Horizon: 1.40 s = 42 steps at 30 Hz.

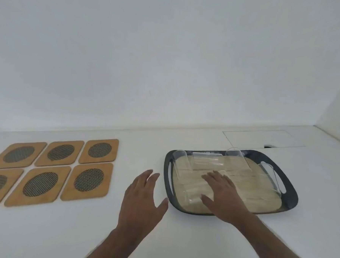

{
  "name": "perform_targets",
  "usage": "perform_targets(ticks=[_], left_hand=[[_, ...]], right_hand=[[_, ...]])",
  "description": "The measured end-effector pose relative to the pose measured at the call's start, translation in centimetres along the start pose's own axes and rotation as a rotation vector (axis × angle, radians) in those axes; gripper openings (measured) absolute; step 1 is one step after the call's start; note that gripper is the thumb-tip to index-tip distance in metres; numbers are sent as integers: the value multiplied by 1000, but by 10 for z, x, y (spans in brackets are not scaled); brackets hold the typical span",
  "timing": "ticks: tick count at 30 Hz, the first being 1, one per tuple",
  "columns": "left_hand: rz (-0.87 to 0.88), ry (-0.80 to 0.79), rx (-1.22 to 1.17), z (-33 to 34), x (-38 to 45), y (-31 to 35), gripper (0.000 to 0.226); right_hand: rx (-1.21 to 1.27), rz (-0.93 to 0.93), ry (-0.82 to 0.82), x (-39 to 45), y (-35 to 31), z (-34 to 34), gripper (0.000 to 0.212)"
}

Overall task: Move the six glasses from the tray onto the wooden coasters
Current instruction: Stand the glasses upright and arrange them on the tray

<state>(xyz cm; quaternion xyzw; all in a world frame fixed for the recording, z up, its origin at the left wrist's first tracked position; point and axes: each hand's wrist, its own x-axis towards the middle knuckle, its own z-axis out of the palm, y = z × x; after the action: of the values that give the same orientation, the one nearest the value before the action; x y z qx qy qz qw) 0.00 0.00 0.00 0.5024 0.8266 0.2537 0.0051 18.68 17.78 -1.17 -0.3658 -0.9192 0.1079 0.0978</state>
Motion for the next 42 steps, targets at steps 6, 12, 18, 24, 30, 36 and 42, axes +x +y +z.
perform_targets(ticks=[6, 12, 18, 24, 30, 36, 42], left_hand=[[-89, 3, -151, 23, -4, 26, 65], [-155, 8, -217, 33, -6, 33, 62], [-204, 20, -265, 36, 5, 37, 62], [-263, -4, -411, 54, 15, 39, 68], [-341, -73, -601, 70, 31, 46, 66], [-308, -25, -695, 74, 41, 52, 67], [-232, 89, -657, 66, 53, 55, 58]], right_hand=[[-146, -167, -160, 12, 17, 13, 77], [-202, -233, -161, 23, 20, 25, 82], [-164, -256, -62, 26, 19, 35, 73], [6, -213, 29, 25, 20, 41, 78], [495, -22, 147, 18, 8, 44, 77], [796, 6, 116, 11, -3, 48, 79], [784, -76, 65, 20, 15, 27, 69]])
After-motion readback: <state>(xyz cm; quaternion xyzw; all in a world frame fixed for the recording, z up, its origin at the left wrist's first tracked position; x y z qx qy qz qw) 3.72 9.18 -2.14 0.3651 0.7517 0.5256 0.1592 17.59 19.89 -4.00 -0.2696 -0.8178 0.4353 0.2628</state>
